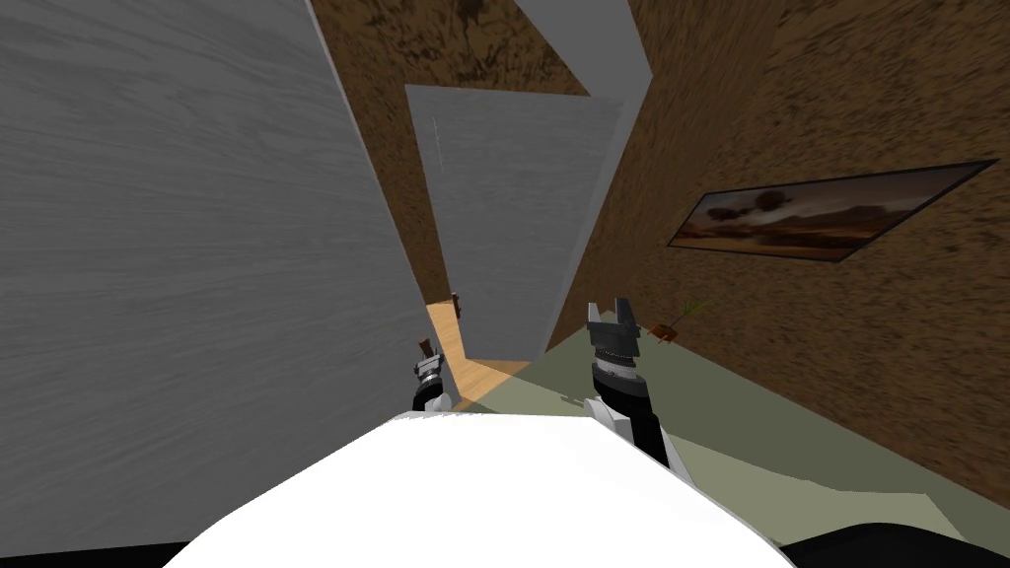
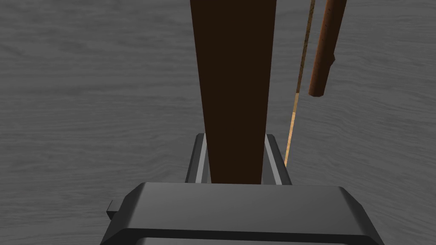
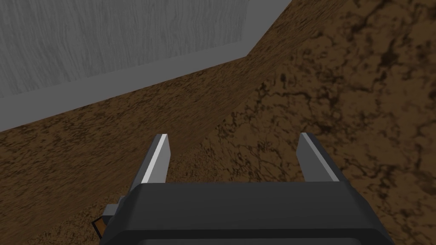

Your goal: Push the door open

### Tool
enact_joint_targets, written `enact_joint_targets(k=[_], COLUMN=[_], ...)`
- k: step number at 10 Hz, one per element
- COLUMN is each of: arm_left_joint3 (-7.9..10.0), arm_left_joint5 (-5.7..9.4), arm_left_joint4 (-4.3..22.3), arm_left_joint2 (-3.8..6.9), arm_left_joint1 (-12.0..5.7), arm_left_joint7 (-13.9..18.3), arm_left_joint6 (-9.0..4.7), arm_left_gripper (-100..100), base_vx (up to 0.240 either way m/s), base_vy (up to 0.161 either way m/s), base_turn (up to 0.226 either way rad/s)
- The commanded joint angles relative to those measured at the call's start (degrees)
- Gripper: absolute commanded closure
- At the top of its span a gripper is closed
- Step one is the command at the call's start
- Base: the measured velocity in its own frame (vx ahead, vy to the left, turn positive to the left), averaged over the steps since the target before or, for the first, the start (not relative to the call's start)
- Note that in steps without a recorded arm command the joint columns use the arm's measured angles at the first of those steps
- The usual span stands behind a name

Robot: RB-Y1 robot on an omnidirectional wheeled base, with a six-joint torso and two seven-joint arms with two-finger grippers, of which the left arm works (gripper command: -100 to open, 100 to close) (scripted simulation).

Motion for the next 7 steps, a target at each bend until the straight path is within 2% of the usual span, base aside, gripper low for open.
enact_joint_targets(k=[1,2,7], arm_left_joint3=[2.56,2.56,8.26], arm_left_joint5=[0.39,0.39,0.92], arm_left_joint4=[-0.78,-0.78,0.22], arm_left_joint2=[0.65,0.65,1.16], arm_left_joint1=[0.32,0.32,-0.35], arm_left_joint7=[-0.69,-0.69,-1.13], arm_left_joint6=[-0.21,-0.21,-0.76], arm_left_gripper=[100,100,100], base_vx=[0.109,0.069,0.086], base_vy=[0.034,0.033,0.030], base_turn=[-0.092,-0.014,-0.055])
